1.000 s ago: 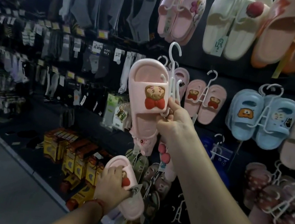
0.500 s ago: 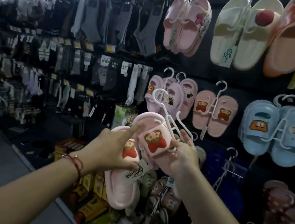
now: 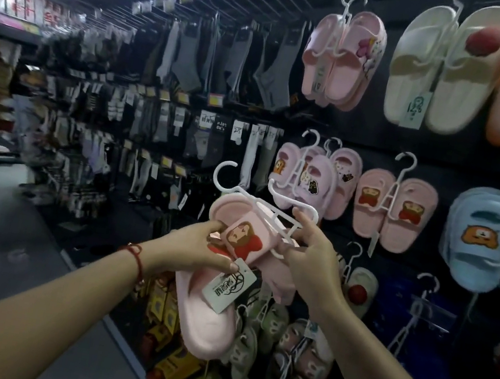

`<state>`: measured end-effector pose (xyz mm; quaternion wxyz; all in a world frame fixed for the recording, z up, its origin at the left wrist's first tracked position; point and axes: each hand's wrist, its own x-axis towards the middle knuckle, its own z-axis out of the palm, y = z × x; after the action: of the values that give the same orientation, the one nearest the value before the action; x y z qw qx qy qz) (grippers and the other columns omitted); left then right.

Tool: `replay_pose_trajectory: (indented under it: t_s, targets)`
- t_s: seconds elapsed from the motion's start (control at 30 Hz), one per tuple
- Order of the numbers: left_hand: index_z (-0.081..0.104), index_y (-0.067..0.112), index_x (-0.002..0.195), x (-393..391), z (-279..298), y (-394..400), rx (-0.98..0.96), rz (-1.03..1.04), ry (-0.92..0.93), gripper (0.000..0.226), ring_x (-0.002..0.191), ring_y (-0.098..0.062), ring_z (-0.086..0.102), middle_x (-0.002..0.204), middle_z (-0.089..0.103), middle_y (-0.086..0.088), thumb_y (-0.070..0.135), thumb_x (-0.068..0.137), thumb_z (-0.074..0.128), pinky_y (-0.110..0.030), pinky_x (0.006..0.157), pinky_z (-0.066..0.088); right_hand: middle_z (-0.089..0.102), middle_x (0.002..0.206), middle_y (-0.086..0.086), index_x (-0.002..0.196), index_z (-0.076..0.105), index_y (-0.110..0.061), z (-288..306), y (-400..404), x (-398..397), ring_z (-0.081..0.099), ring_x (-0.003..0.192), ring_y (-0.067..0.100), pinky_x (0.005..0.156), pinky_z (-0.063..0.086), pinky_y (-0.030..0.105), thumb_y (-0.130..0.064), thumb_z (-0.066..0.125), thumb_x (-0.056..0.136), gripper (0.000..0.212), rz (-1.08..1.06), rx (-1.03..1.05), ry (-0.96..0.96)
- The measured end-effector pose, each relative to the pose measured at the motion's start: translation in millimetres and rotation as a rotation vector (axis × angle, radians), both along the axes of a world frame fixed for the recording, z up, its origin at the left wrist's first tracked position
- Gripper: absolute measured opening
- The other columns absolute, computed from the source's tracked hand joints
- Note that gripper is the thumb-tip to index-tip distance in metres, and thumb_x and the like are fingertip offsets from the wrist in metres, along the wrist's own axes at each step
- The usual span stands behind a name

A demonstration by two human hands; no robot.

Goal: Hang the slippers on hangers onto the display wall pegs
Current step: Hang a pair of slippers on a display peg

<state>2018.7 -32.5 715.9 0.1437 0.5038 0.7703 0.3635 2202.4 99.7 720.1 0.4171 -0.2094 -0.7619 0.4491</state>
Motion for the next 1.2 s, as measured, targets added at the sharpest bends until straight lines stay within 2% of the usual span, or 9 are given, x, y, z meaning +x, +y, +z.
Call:
replay_pose_trajectory:
  t_s: [0.17,0.3,0.47,0.6,0.73,0.87,0.97,1.03,1.2]
  targets:
    - [0.062,0.032,0.113,-1.2,13.6,-3.5,0.064,0.042,0.022,0.054,0.093,-0.002,0.071,0.104,0.075,0.012,0.040,0.068,0.091,-0.032,0.092,0.058,0.068,0.114,-0.002,0.137,0.056,-0.035,-1.4,17.4,6.8,0.071,0.093,0.015,0.076,0.062,0.040,-0.026,0.071,0.092,0.049,0.035,-0.025,0.025]
    - [0.060,0.034,0.116,0.7,19.8,-3.7,0.068,0.093,0.084,0.057,0.097,-0.003,0.068,0.105,0.072,0.013,0.048,0.069,0.089,-0.026,0.087,0.055,0.071,0.102,0.002,0.097,0.076,-0.033,1.1,39.7,11.2,0.070,0.087,0.012,0.074,0.060,0.034,-0.056,0.071,0.084,0.027,-0.079,0.183,-0.098]
    - [0.061,0.033,0.112,10.1,23.6,2.9,0.042,0.122,0.101,0.058,0.098,-0.004,0.068,0.102,0.073,0.015,0.052,0.065,0.089,-0.032,0.093,0.054,0.073,0.075,-0.011,0.073,0.077,-0.033,15.0,48.4,29.4,0.068,0.076,0.006,0.067,0.054,0.028,-0.042,0.077,0.084,0.014,-0.090,0.175,-0.077]
    - [0.062,0.030,0.113,12.3,25.5,10.9,0.058,0.166,0.051,0.072,0.100,-0.006,0.069,0.103,0.074,0.015,0.063,0.055,0.088,-0.036,0.096,0.054,0.074,0.077,-0.017,0.100,0.078,-0.031,20.8,50.4,53.2,0.066,0.064,0.005,0.062,0.054,0.022,-0.015,0.070,0.093,0.019,0.019,0.147,0.074]
    - [0.070,0.022,0.101,24.5,30.8,19.0,0.091,0.177,-0.047,0.039,0.092,-0.005,0.068,0.093,0.075,0.010,0.036,0.071,0.089,-0.021,0.082,0.052,0.075,0.082,-0.003,0.124,0.070,-0.028,26.7,51.9,85.7,0.064,0.062,0.014,0.061,0.056,0.024,-0.010,0.066,0.095,0.034,0.057,0.137,0.143]
    - [0.072,0.017,0.095,37.5,25.6,34.6,0.110,0.159,-0.085,0.029,0.091,-0.007,0.069,0.089,0.076,0.010,0.029,0.074,0.088,-0.023,0.081,0.052,0.070,0.081,0.012,0.136,0.046,-0.041,35.4,51.4,106.6,0.064,0.067,0.015,0.064,0.056,0.024,-0.006,0.067,0.093,0.059,0.202,-0.174,0.161]
    - [0.073,0.024,0.090,52.0,20.8,51.4,0.075,0.122,-0.023,0.031,0.096,-0.007,0.069,0.099,0.074,0.011,0.038,0.069,0.091,-0.031,0.089,0.055,0.065,0.077,0.009,0.116,0.065,-0.004,35.4,47.2,103.1,0.063,0.062,0.012,0.059,0.057,0.021,-0.001,0.060,0.095,0.021,0.318,-0.607,0.197]
    - [0.073,0.031,0.089,63.5,19.8,62.5,0.047,0.093,0.042,0.038,0.095,-0.006,0.069,0.099,0.073,0.017,0.052,0.062,0.090,-0.039,0.096,0.053,0.066,0.080,0.010,0.105,0.066,0.002,33.4,49.0,100.6,0.065,0.058,0.012,0.058,0.059,0.019,-0.003,0.059,0.096,0.012,0.339,-0.903,0.234]
    - [0.069,0.033,0.100,91.9,23.1,81.6,0.033,0.042,0.082,0.047,0.090,-0.005,0.070,0.094,0.074,0.015,0.051,0.062,0.090,-0.036,0.091,0.056,0.069,0.090,0.016,0.108,0.065,0.008,27.3,53.1,106.1,0.068,0.073,0.018,0.056,0.059,0.021,0.000,0.059,0.096,0.016,0.297,-0.937,0.240]
